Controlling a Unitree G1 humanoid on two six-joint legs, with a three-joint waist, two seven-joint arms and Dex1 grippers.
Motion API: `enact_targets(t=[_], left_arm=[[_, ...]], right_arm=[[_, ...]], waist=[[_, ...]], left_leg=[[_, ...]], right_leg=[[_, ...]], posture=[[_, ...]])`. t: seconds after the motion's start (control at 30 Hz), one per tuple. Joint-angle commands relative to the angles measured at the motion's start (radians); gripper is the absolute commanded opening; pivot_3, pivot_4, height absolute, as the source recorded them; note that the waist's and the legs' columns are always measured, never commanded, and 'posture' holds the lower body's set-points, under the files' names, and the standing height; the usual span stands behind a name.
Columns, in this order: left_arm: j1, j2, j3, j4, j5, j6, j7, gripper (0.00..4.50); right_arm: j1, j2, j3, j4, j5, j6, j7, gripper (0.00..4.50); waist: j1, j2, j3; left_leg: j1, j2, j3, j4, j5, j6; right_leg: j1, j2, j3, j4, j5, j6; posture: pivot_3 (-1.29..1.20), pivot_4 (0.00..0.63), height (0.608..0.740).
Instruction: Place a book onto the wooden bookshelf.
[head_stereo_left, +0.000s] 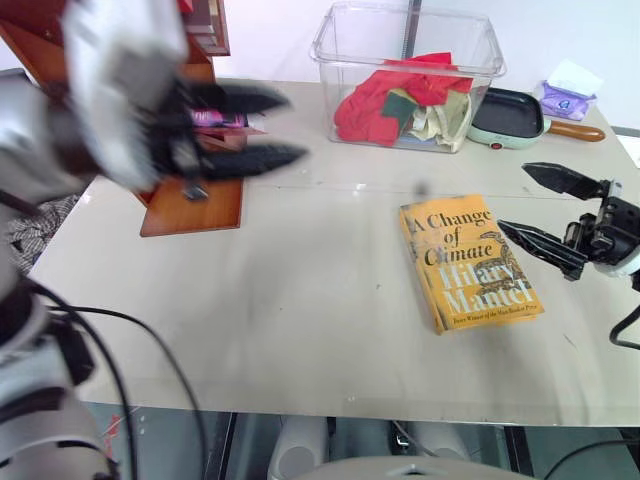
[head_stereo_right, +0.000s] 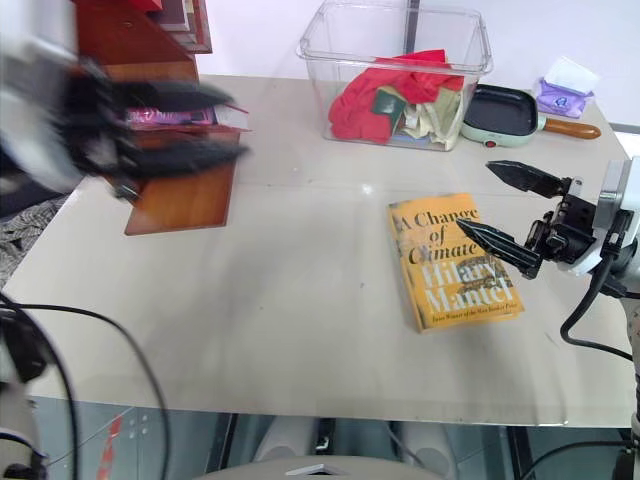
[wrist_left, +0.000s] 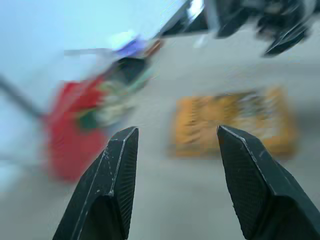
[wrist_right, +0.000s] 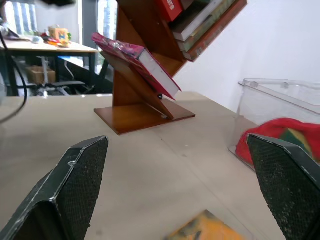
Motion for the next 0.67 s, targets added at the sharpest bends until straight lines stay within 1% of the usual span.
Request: enact_targets(t=[0.03, 0.1, 0.17, 0.23, 0.3, 0.4, 0.47, 0.57, 0.67], left_arm=[[0.191, -0.131, -0.027, -0.066, 0.092, -0.186, 0.128, 2.54], [0.315, -0.148, -0.038, -0.051, 0.077, -0.209, 0.097, 2.54], [0.376, -0.187, -0.029, -0.043, 0.039, -0.204, 0.129, 2.54], [0.536, -0.158, -0.092, -0.025, 0.161, -0.347, 0.082, 2.54], [0.645, -0.189, -0.091, 0.003, 0.188, -0.393, 0.104, 2.54], [0.799, -0.168, -0.071, 0.056, 0.254, -0.482, 0.090, 2.54], [0.859, -0.143, -0.063, 0.077, 0.280, -0.522, 0.060, 2.54], [0.899, -0.114, -0.070, 0.111, 0.305, -0.578, 0.024, 2.54], [0.900, -0.106, -0.090, 0.123, 0.315, -0.611, 0.019, 2.54]], right_arm=[[0.084, -0.028, -0.080, -0.006, -0.045, -0.009, -0.012, 4.50], [0.164, -0.050, -0.110, -0.001, -0.101, -0.005, -0.026, 4.50], [0.221, -0.065, -0.129, 0.006, -0.140, -0.024, -0.014, 4.50], [0.299, -0.070, -0.175, 0.022, -0.182, -0.023, -0.031, 4.50], [0.390, -0.072, -0.229, 0.055, -0.225, -0.046, -0.005, 4.50], [0.486, -0.074, -0.278, 0.130, -0.291, -0.113, 0.031, 4.50], [0.513, -0.080, -0.291, 0.182, -0.315, -0.142, 0.049, 4.50], [0.521, -0.091, -0.297, 0.258, -0.335, -0.187, 0.081, 4.50], [0.512, -0.100, -0.293, 0.302, -0.338, -0.208, 0.100, 4.50]], waist=[[-0.001, -0.004, 0.002], [-0.011, -0.006, 0.003], [-0.015, -0.003, 0.001], [-0.017, -0.003, 0.001], [-0.016, 0.000, -0.001], [-0.013, -0.002, 0.000], [-0.013, -0.002, 0.000], [-0.014, -0.002, -0.001], [-0.014, -0.002, -0.001]], left_leg=[[0.003, 0.000, 0.000, 0.000, 0.000, 0.000], [0.003, 0.000, 0.000, -0.001, 0.000, 0.000], [0.005, 0.001, 0.001, -0.002, 0.000, -0.001], [0.005, 0.001, 0.001, -0.002, 0.000, 0.000], [0.007, 0.000, 0.003, -0.003, 0.000, 0.000], [0.006, 0.000, 0.003, -0.004, 0.000, 0.000], [0.006, 0.000, 0.003, -0.003, 0.000, 0.000], [0.007, 0.000, 0.004, -0.003, 0.000, 0.000], [0.008, 0.001, 0.004, -0.002, 0.000, 0.000]], right_leg=[[0.003, 0.000, 0.001, 0.000, 0.000, 0.000], [0.003, 0.003, 0.002, -0.002, 0.001, -0.002], [0.003, 0.001, 0.005, -0.001, 0.001, -0.002], [0.003, 0.000, 0.005, -0.001, 0.001, -0.002], [0.004, 0.000, 0.007, -0.002, 0.001, -0.002], [0.003, 0.000, 0.007, -0.003, 0.000, -0.001], [0.003, 0.000, 0.007, -0.003, 0.000, -0.002], [0.004, 0.000, 0.007, -0.003, -0.002, -0.005], [0.004, 0.000, 0.008, -0.003, -0.004, -0.002]], posture=[[0.00, 0.150, 0.714], [0.00, 0.150, 0.714], [0.00, 0.150, 0.714], [0.00, 0.150, 0.714], [0.00, 0.150, 0.714], [0.00, 0.150, 0.714], [0.00, 0.150, 0.714], [0.00, 0.150, 0.714], [0.00, 0.150, 0.714]])
